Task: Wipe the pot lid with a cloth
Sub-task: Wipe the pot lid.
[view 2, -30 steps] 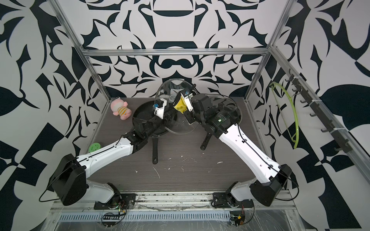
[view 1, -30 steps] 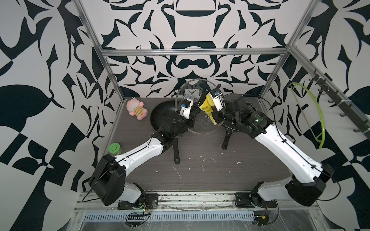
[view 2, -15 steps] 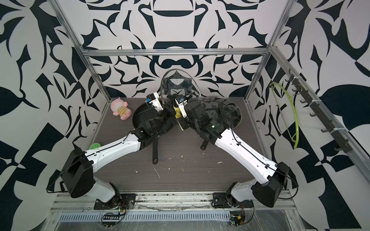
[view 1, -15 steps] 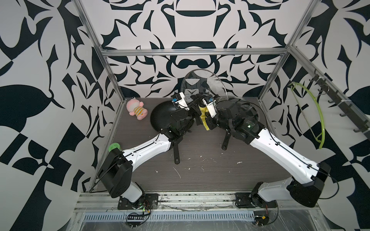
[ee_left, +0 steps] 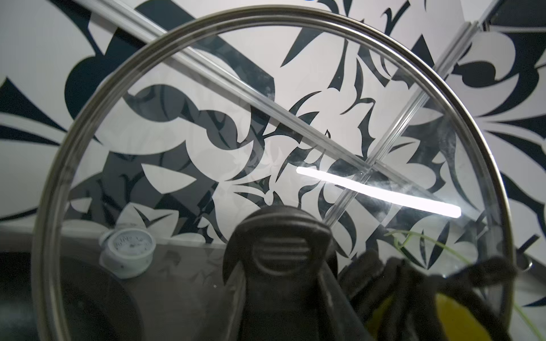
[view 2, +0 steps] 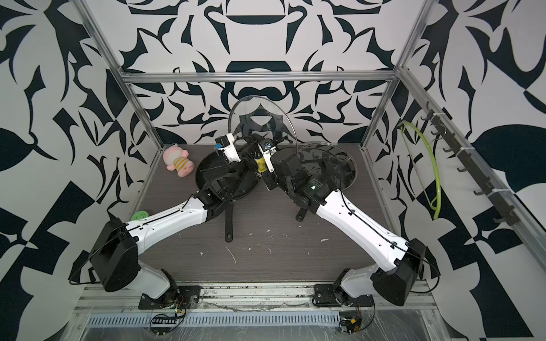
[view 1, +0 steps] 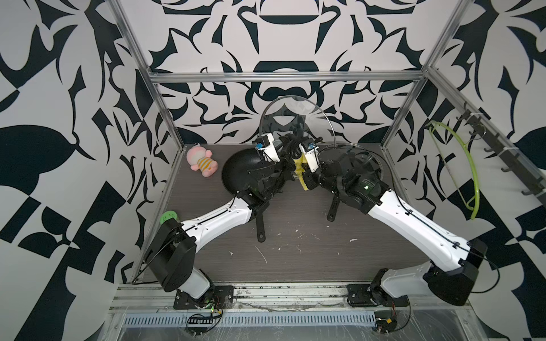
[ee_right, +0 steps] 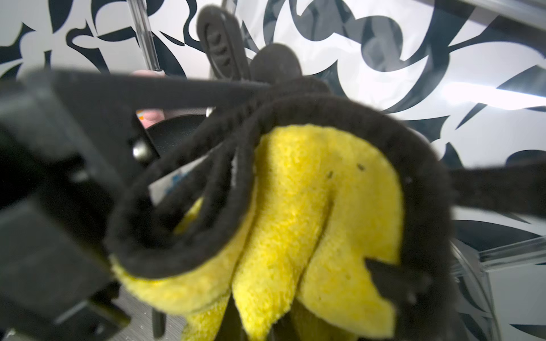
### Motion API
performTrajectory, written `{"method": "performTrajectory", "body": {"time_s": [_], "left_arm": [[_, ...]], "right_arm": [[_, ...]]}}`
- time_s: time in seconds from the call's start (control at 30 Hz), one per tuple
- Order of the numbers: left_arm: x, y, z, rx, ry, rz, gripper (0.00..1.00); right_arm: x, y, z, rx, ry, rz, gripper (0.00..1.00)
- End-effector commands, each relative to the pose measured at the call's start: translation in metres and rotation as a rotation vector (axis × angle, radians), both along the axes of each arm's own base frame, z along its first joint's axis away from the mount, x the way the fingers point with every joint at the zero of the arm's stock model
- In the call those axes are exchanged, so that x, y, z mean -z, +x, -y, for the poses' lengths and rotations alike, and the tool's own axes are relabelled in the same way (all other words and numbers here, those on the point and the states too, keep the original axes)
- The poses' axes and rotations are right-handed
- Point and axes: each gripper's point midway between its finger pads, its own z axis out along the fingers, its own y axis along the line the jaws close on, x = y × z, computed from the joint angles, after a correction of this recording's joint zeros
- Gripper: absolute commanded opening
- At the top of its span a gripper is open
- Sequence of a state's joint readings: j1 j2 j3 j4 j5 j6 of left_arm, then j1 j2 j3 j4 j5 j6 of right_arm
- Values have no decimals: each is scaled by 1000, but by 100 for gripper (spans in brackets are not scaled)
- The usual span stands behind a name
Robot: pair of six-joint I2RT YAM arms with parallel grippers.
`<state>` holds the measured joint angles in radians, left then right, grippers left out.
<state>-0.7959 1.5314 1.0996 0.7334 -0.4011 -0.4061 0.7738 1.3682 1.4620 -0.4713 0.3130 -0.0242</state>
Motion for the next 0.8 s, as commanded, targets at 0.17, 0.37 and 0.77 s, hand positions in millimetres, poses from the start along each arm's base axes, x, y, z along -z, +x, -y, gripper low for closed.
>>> {"method": "performTrajectory", "body": {"time_s": [0.17,0.37,0.77], "left_arm": [[-77,-49,-1,-80,408,626,0],[-56,-79,28,-65,803,1005,0],[-35,-83,59,-31,1237,1280,0]], "right_arm": [[-83,10,26,85,31,200,0],[-102,20,25,69,1,231,0],[-82,48,-33,-96,-69,119,0]]}}
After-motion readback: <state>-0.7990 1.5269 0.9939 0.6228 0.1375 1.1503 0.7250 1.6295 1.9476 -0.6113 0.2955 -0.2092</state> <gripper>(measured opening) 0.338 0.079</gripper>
